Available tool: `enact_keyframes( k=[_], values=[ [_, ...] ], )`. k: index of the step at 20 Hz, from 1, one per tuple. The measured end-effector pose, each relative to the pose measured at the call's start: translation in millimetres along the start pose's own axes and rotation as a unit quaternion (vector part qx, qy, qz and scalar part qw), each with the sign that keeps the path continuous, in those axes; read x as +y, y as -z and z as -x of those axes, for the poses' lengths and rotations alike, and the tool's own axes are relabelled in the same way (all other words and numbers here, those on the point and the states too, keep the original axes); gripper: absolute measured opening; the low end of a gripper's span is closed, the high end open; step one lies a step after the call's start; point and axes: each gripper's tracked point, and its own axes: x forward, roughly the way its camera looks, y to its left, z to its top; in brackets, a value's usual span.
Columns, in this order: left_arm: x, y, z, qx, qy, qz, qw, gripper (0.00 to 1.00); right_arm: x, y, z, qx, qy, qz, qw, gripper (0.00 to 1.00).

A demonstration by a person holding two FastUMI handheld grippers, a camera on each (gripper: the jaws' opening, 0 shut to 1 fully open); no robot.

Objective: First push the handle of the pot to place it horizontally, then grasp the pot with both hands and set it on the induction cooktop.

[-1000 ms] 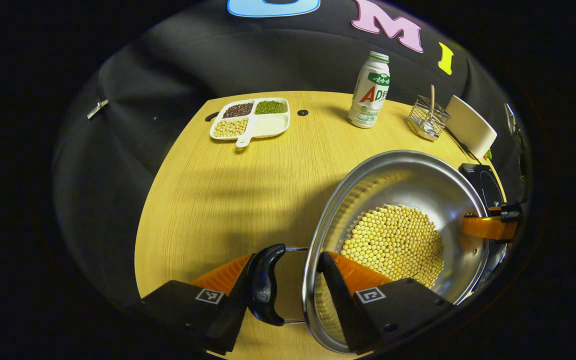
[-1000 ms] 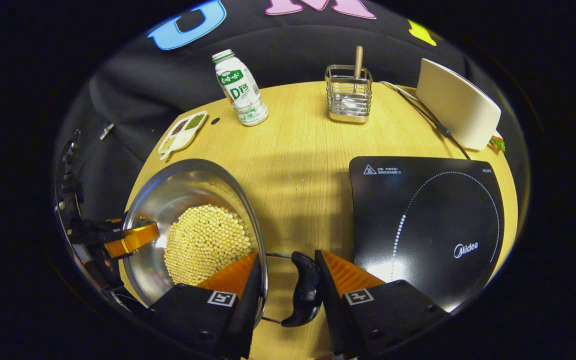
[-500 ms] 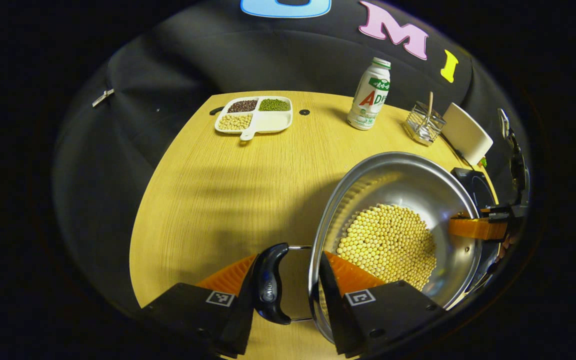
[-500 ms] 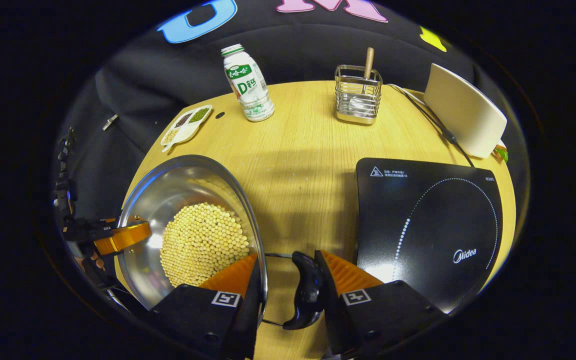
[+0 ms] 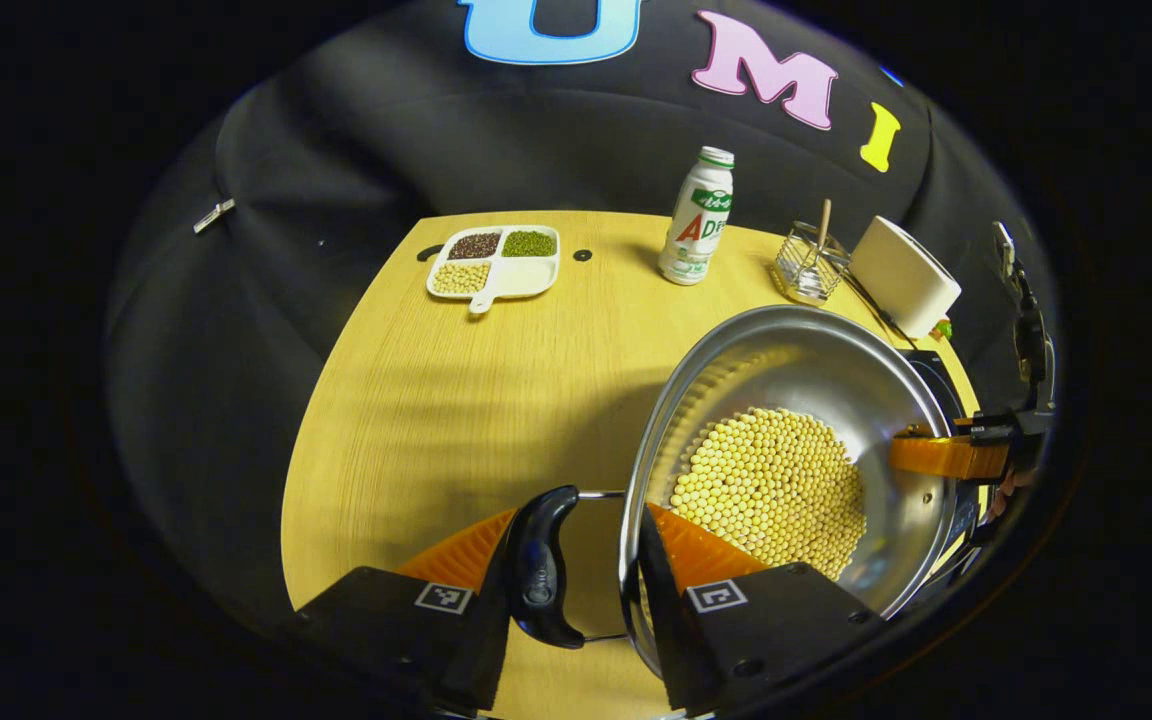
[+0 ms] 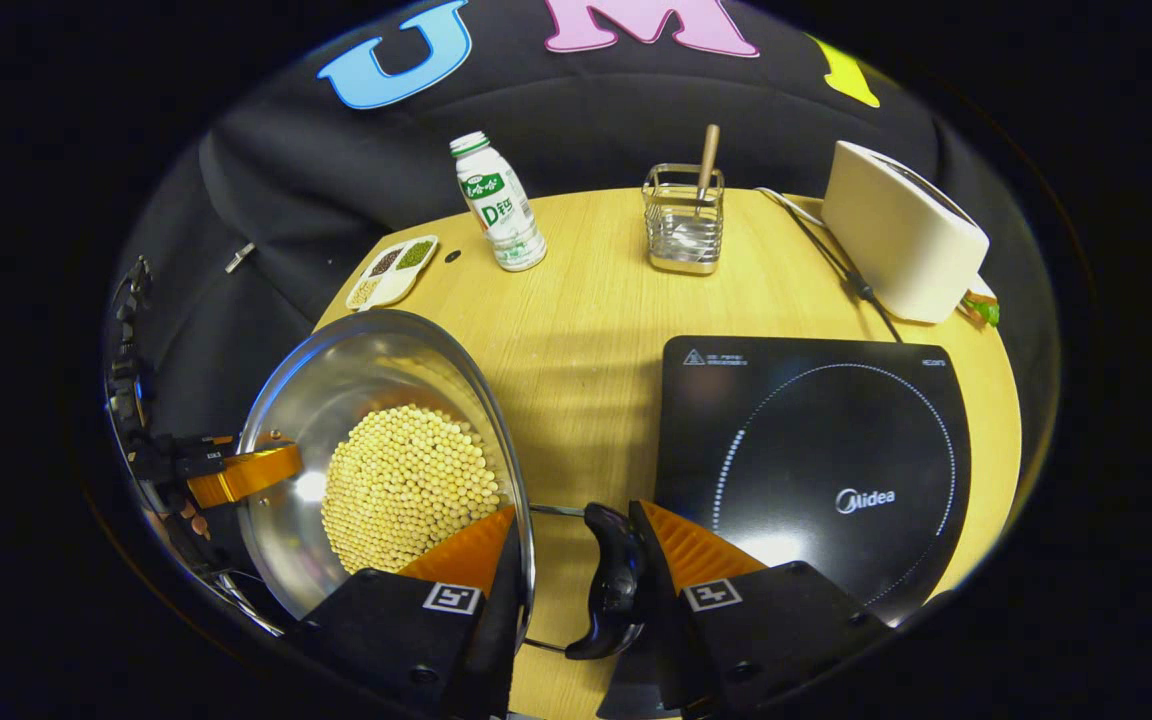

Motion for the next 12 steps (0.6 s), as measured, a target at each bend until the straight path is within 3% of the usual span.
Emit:
enact_keyframes(
  k=[12],
  values=[
    [-79.2,-16.5,28.0,-0.014,0.014,-0.008,1.0,0.63,-64.8,-9.5,56.6,-0.018,0.001,-0.003,1.0,0.58]
  ],
)
